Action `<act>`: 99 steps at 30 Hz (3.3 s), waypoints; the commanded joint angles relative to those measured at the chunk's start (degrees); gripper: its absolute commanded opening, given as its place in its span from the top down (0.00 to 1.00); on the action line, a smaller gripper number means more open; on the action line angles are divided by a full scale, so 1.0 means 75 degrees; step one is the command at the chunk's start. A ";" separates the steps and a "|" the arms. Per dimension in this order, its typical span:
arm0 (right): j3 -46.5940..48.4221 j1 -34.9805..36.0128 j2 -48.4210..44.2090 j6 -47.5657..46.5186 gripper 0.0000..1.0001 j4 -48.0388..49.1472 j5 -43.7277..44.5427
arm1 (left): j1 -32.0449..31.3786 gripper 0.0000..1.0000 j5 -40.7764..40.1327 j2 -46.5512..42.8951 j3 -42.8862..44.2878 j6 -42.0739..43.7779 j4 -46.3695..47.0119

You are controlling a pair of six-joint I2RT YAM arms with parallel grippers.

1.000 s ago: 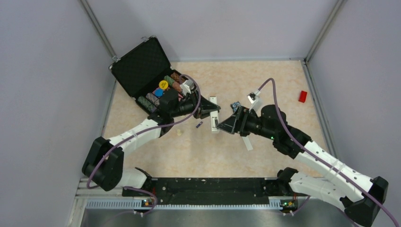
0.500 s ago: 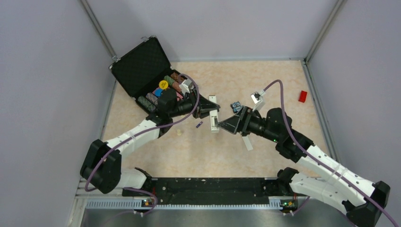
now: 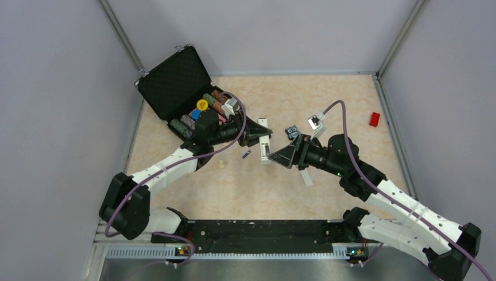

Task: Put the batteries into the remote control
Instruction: Load the battery into the remote control, then pick up the battery from the center of the board.

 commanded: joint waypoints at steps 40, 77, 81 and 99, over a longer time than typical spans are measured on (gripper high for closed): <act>0.0386 -0.0070 0.1129 0.0997 0.33 -0.0342 0.0329 | 0.0025 1.00 -0.0084 -0.1320 0.0438 0.2758 -0.1245; 0.6358 0.1367 0.9053 0.2314 0.58 -0.4279 0.4584 | 0.0173 1.00 -0.7346 -0.5284 -0.0059 0.5662 -0.7111; 0.6808 0.1360 0.9582 0.2634 0.58 -0.4736 0.4686 | 0.0168 1.00 -0.7313 -0.5367 -0.0165 0.5661 -0.7142; 0.7793 0.1361 1.0637 0.2973 0.58 -0.5371 0.4865 | 0.0168 1.00 -0.7774 -0.5646 -0.0172 0.5816 -0.7466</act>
